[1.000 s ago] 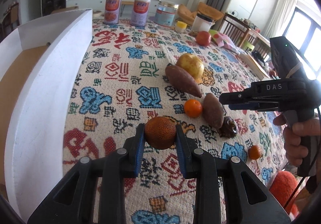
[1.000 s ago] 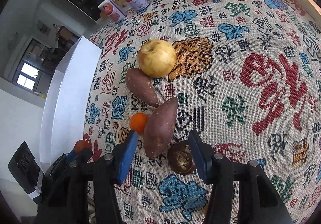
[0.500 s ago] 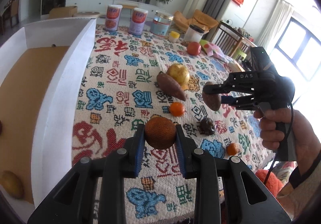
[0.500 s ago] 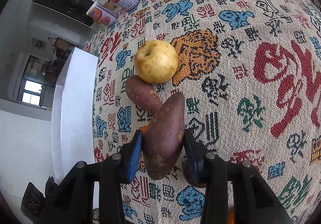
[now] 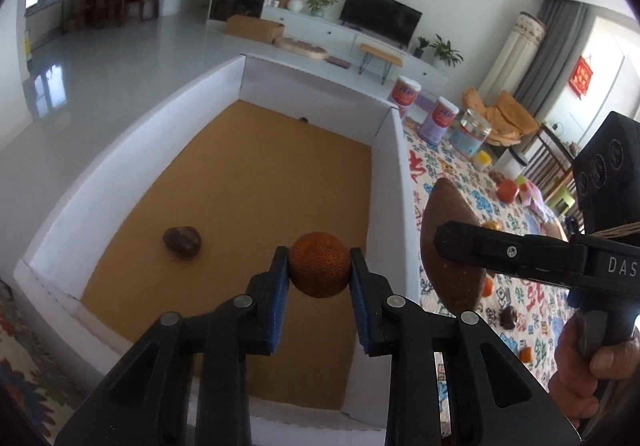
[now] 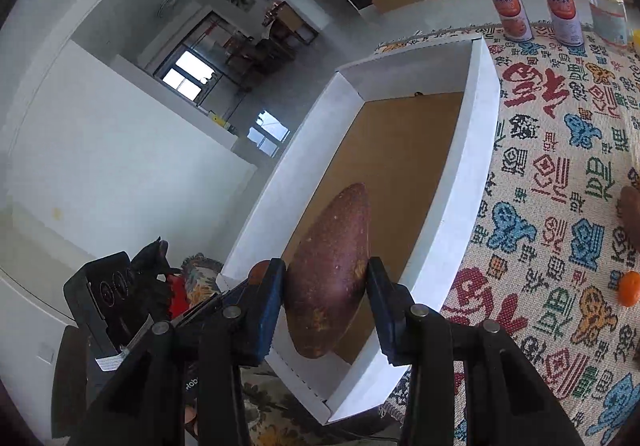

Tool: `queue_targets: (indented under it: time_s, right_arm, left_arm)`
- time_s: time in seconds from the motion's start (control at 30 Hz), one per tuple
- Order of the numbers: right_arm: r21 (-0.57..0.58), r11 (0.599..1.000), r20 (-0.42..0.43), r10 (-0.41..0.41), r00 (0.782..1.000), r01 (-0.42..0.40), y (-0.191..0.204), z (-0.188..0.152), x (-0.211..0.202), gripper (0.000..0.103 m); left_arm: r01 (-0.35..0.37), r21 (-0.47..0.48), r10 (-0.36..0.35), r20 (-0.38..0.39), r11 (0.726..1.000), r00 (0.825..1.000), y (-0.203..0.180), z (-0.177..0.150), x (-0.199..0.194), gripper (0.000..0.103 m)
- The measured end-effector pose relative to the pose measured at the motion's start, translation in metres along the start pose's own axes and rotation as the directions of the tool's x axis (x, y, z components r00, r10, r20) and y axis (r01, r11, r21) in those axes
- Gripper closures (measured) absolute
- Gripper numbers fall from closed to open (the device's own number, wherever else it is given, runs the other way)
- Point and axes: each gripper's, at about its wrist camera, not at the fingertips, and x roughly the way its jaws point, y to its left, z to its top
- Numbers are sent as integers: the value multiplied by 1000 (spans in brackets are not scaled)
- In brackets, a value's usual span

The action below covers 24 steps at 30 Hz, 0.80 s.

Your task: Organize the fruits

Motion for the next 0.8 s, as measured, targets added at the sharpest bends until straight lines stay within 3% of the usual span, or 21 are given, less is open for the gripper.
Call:
queue_targets:
  time_s: [0.1,0.23,0.3,0.37,0.53,0.63,0.7,0.8]
  right_arm:
    - [-56,997,-68,-65,996,61,13,-10,48,62]
    - [-85,990,-127,-120,985,110,8,-23,81,61]
    - [-77,990,-108,-128,986,120,2,-25,80,60]
    - [-56,993,-74,-108,991,104,-5,-21,69,60]
    - [-53,987,76,-145,987,149,-27,-17,1,56]
    - [-30,968,179,-241,954,250,-57,-24,-52,38]
    - [2,939,236,-336,912,345,-82,-32,-89,27]
    - [100,882,268,-469,842,460,-134,-49,-142,26]
  left_arm:
    - [-85,-24,84,-34,996,996,28,-9,18,74]
    - [-113,-17,112,-66,993,992,33,-19,31,73]
    - [-130,5,131,-56,991,990,26,-23,32,60]
    - [-143,19,144,-33,990,989,18,-21,30,31]
    - [-90,93,86,42,992,995,-24,-18,19,19]
    - [-11,160,4,43,987,999,-62,-25,15,15]
    - [62,205,-67,17,977,998,-92,-33,18,13]
    - [161,268,-152,-56,950,987,-139,-51,32,10]
